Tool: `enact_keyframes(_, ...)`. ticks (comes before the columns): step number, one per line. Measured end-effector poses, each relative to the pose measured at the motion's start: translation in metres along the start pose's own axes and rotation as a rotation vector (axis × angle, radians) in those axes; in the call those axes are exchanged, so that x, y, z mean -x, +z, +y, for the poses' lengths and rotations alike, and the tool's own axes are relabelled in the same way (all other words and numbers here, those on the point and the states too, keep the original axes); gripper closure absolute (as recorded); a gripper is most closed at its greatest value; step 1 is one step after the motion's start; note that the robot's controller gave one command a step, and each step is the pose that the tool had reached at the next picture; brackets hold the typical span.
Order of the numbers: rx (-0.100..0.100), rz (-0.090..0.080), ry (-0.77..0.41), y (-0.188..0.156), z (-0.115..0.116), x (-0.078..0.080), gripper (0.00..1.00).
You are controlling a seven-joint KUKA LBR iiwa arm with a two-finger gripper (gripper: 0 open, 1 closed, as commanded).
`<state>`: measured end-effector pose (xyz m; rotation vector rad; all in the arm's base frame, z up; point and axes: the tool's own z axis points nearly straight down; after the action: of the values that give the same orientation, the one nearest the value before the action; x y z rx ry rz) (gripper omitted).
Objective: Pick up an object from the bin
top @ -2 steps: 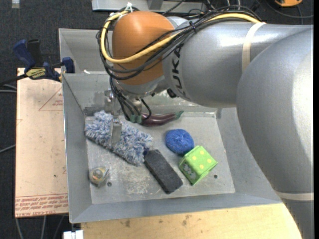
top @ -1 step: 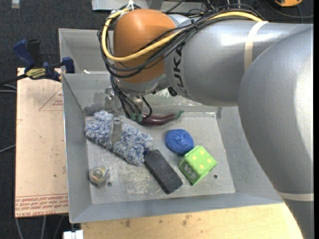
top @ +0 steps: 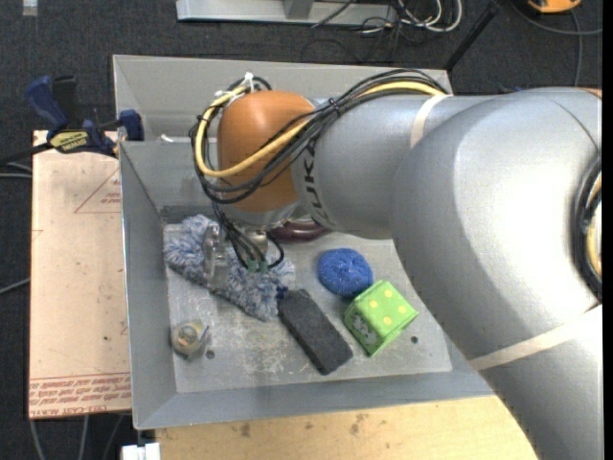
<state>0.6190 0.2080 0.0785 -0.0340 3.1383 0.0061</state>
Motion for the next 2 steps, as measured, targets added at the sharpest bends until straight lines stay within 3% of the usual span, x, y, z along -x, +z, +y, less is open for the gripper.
enact_keyframes(1, 0.0, 0.0, 0.0, 0.0, 0.0, 0.0, 1.0)
enact_keyframes(2, -0.004, 0.007, -0.021, -0.051, 0.004, -0.008, 1.0)
